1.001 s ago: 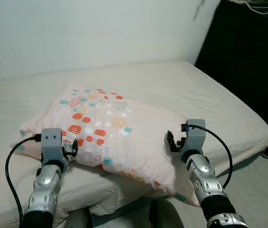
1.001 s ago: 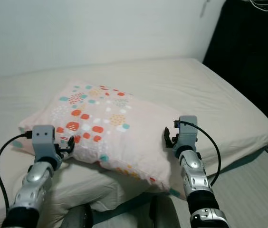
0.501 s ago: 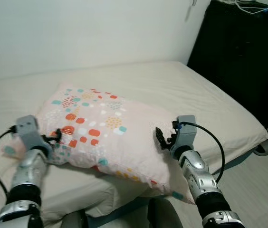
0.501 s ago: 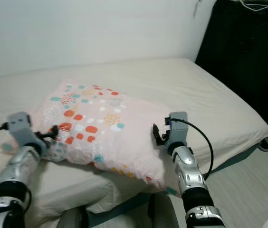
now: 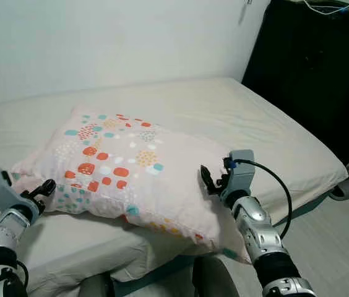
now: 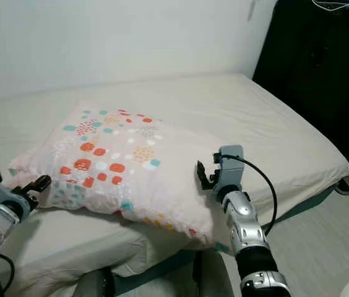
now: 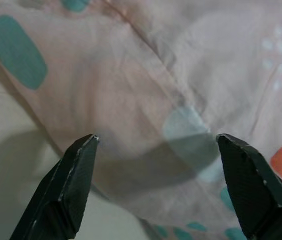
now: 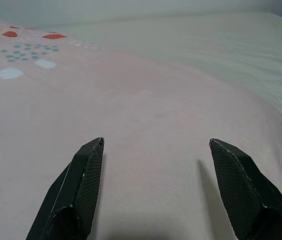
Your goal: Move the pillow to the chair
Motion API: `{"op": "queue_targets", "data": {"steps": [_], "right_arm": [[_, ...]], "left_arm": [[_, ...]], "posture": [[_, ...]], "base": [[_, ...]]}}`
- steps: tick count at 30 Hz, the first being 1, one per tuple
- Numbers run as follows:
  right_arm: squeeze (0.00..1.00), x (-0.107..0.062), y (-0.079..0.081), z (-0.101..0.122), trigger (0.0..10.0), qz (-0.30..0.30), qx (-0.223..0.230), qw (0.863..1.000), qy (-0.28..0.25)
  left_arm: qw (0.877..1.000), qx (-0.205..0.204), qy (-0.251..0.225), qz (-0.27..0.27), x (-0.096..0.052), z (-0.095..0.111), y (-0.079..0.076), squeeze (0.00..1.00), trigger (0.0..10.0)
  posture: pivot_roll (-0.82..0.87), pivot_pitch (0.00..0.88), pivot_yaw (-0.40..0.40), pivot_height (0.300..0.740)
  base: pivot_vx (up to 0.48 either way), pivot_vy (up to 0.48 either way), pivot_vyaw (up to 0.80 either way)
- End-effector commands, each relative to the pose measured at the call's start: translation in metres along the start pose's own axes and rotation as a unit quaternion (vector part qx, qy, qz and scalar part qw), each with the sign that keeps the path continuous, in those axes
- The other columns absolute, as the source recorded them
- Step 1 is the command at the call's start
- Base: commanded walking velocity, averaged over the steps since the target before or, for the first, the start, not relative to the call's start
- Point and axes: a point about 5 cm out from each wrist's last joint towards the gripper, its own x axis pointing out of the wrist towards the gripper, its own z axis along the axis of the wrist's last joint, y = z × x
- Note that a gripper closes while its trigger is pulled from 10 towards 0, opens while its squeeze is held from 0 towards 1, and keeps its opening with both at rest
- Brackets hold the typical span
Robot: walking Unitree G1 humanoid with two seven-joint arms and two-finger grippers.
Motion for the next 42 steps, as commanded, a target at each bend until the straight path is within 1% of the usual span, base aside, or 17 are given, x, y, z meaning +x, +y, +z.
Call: {"op": "queue_targets", "data": {"steps": [1,2,4,5,6,9,10,12,13,20,22,24,27,30,32,41,42], "right_arm": [[0.00,-0.001,0.002,-0.003,10.0,0.004,0.004,1.000,0.009],[0.00,-0.001,0.002,-0.003,10.0,0.004,0.004,1.000,0.009],[0.00,-0.001,0.002,-0.004,10.0,0.005,0.007,1.000,0.010],[0.00,-0.001,0.002,-0.004,10.0,0.005,0.007,1.000,0.010],[0.00,-0.002,0.002,-0.004,10.0,0.005,0.007,1.000,0.010],[0.00,-0.003,0.001,-0.004,10.0,0.004,0.006,1.000,0.010],[0.00,-0.005,0.000,-0.005,10.0,0.003,0.004,1.000,0.011],[0.00,-0.006,-0.001,-0.006,10.0,0.001,0.003,1.000,0.012],[0.00,-0.006,-0.002,-0.007,10.0,0.000,0.002,1.000,0.014],[0.00,-0.007,0.000,-0.010,10.0,0.002,0.003,1.000,0.020],[0.00,-0.007,0.000,-0.010,10.0,0.002,0.002,1.000,0.021],[0.00,-0.007,0.000,-0.010,10.0,0.002,0.002,1.000,0.022],[0.00,-0.007,0.000,-0.010,10.0,0.001,0.001,1.000,0.022],[0.00,-0.007,-0.001,-0.010,10.0,0.000,0.000,1.000,0.022],[0.00,-0.007,-0.001,-0.010,10.0,0.000,0.000,1.000,0.022],[0.00,-0.009,-0.002,-0.010,10.0,-0.003,-0.001,1.000,0.021],[0.00,-0.009,-0.001,-0.011,10.0,-0.003,-0.001,1.000,0.022]], "left_arm": [[0.997,-0.074,0.006,-0.031,0.001,-0.007,-0.004,0.00,10.0],[0.997,-0.074,0.006,-0.031,0.001,-0.007,-0.004,0.00,10.0],[0.990,-0.125,0.000,-0.065,0.002,-0.012,-0.012,0.96,10.0],[0.990,-0.125,0.000,-0.065,0.002,-0.012,-0.012,0.96,10.0],[0.985,-0.151,-0.004,-0.082,0.003,-0.014,-0.015,1.00,10.0],[0.978,-0.177,-0.011,-0.106,0.003,-0.014,-0.020,1.00,10.0],[0.975,-0.187,-0.012,-0.118,0.003,-0.014,-0.023,0.60,10.0],[0.973,-0.192,-0.012,-0.126,0.003,-0.014,-0.025,0.60,10.0],[0.971,-0.197,-0.007,-0.133,0.004,-0.015,-0.028,0.00,10.0],[0.970,-0.200,0.022,-0.135,0.011,-0.031,-0.044,0.00,10.0],[0.957,-0.241,0.010,-0.162,0.014,-0.035,-0.057,0.00,10.0],[0.955,-0.246,0.009,-0.167,0.014,-0.036,-0.059,0.00,10.0],[0.959,-0.222,0.017,-0.173,0.015,-0.042,-0.065,0.00,10.0],[0.978,-0.153,0.017,-0.140,0.017,-0.050,-0.064,0.00,10.0],[0.978,-0.153,0.017,-0.140,0.017,-0.050,-0.064,0.00,10.0],[0.993,-0.063,0.001,-0.096,0.011,-0.032,-0.033,0.00,10.0],[0.994,-0.053,0.002,-0.092,0.010,-0.029,-0.028,0.35,10.0]], "posture": [[0.02,0.000,-0.080,0.573],[0.02,0.000,-0.080,0.573],[0.02,0.000,-0.078,0.573],[0.02,0.000,-0.078,0.573],[0.01,0.000,-0.074,0.573],[0.01,0.000,-0.072,0.573],[0.01,0.000,-0.074,0.573],[0.01,0.000,-0.074,0.573],[0.01,0.000,-0.079,0.573],[0.02,0.001,-0.086,0.573],[0.01,0.000,-0.080,0.573],[0.01,0.000,-0.080,0.573],[0.01,0.000,-0.079,0.573],[0.01,0.000,-0.077,0.573],[0.01,0.000,-0.077,0.573],[0.01,0.000,-0.076,0.573],[0.01,0.000,-0.076,0.573]], "base": [[0.000,0.000,0.00],[0.000,0.000,0.00],[0.000,0.000,0.00],[0.000,0.000,0.00],[0.000,0.000,0.00],[0.000,0.000,0.00],[0.000,0.000,0.00],[0.000,0.000,0.00],[0.000,0.000,0.00],[0.000,0.000,0.00],[0.000,0.000,0.00],[0.000,0.000,0.00],[0.000,0.000,0.00],[0.000,0.000,0.00],[0.000,0.000,0.00],[0.000,0.000,0.00],[0.000,0.000,0.00]]}}
